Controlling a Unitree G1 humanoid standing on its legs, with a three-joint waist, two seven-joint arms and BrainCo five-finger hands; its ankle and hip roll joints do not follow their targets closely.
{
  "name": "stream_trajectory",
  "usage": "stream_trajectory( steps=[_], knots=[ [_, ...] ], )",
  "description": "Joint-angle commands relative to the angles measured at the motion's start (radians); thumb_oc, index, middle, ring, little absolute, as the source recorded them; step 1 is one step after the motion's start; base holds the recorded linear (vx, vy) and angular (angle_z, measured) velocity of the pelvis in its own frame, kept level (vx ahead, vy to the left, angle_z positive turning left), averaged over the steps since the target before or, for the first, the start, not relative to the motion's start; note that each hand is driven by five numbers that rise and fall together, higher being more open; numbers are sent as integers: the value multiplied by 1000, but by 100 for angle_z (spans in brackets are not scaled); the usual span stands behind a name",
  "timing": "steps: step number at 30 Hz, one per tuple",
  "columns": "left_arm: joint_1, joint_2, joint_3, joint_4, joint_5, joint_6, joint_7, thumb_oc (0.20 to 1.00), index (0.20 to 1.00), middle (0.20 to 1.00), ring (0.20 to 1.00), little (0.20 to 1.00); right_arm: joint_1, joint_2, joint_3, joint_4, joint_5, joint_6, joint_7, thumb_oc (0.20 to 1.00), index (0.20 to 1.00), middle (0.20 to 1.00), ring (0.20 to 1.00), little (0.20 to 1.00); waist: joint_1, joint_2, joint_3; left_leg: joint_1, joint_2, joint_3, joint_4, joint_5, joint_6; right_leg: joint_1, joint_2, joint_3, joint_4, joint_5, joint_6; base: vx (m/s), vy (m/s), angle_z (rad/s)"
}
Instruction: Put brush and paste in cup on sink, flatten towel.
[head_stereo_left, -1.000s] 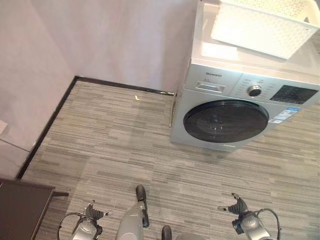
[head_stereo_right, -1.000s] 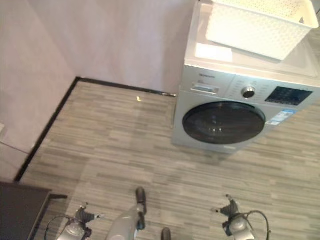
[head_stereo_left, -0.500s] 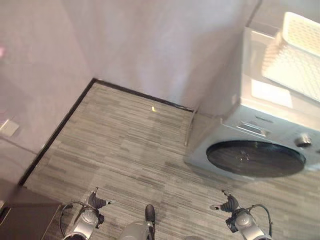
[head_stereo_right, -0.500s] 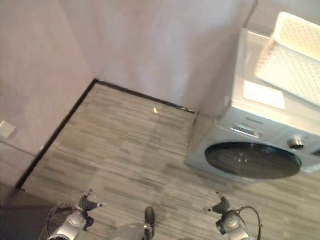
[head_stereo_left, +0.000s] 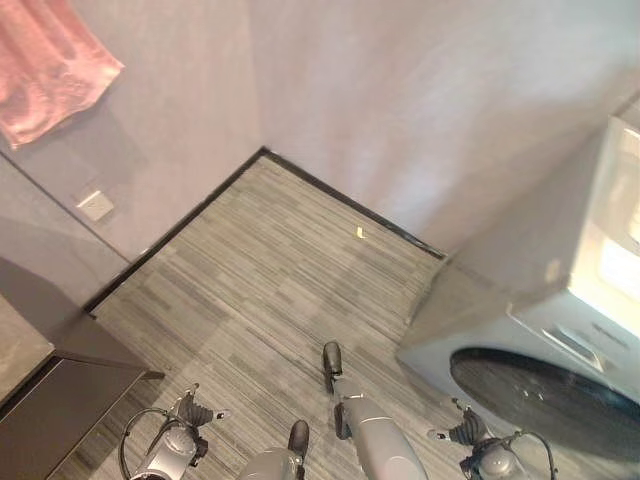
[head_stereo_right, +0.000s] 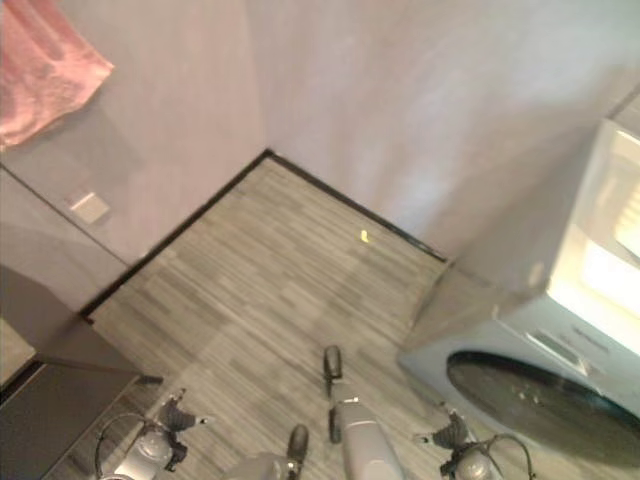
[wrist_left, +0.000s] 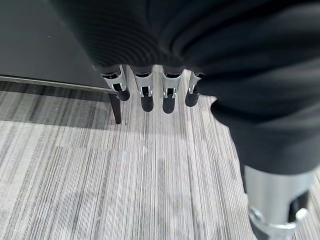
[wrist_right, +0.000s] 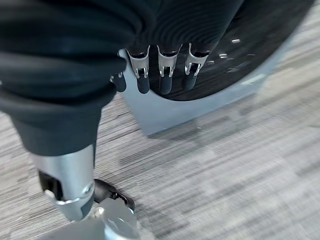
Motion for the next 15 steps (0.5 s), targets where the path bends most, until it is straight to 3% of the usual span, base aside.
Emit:
stream_trajectory(
  steps=[1,5,6,8,9,11,12,13,15],
  knots=[
    [-12,15,-1,-13,34,-23,5,1000,1000,1000,1000,1000,-62,-61,-21,-12,-4,-12,-8,1000,1000,1000,1000,1000,-27,33,-29,140,12,102,-63,92,-128,-2,44,26,61,121,20,364,-167,68],
    [-13,2,-20,-11,25,-29,-2,1000,1000,1000,1000,1000,-55,-71,-15,23,-11,-10,-3,1000,1000,1000,1000,1000,-37,56,-55,137,50,91,28,151,-205,48,49,-30,77,71,-11,353,-171,83],
    [-13,2,-20,-12,25,-28,-2,1000,1000,1000,1000,1000,-54,-71,-15,23,-11,-11,-3,1000,1000,1000,1000,1000,-39,57,-55,136,50,90,31,149,-205,49,49,-32,77,70,-11,214,-129,63],
    [-16,0,-25,-19,22,-27,-3,1000,1000,1000,1000,1000,-55,-79,-15,34,-14,-11,-1,1000,1000,1000,1000,1000,-41,55,-52,69,87,176,204,239,-266,108,42,-65,64,41,-27,273,-203,51],
    [-36,2,-32,-26,8,-29,3,1000,1000,1000,1000,1000,-72,-91,-6,54,-10,-10,-9,1000,1000,1000,1000,1000,-22,26,-24,-57,69,242,426,290,-289,163,26,-64,57,11,-50,262,-287,51],
    [-53,6,-34,-35,-4,-28,16,1000,1000,1000,1000,1000,-80,-97,-4,57,-6,-6,-23,1000,1000,1000,1000,1000,-10,10,-7,-142,91,318,478,269,-257,196,13,-78,61,-11,-61,219,-238,48],
    [-64,7,-35,-38,-4,-25,17,1000,1000,1000,1000,1000,-77,-100,-10,59,-10,-1,-25,1000,1000,1000,1000,1000,-6,9,-6,-195,140,402,430,226,-228,223,3,-98,61,-29,-61,219,-161,13],
    [-68,9,-36,-38,0,-21,15,1000,1000,1000,1000,1000,-72,-97,-13,61,-14,5,-27,1000,1000,1000,1000,1000,1,-5,-9,-246,158,460,403,189,-205,244,-14,-109,55,-37,-60,246,-113,29],
    [-66,13,-35,-33,6,-22,17,1000,1000,1000,1000,1000,-73,-96,-18,65,-19,8,-37,1000,1000,1000,1000,1000,12,-9,-13,-317,189,528,296,157,-183,275,-20,-121,48,-70,-54,245,-30,38]
  ],
)
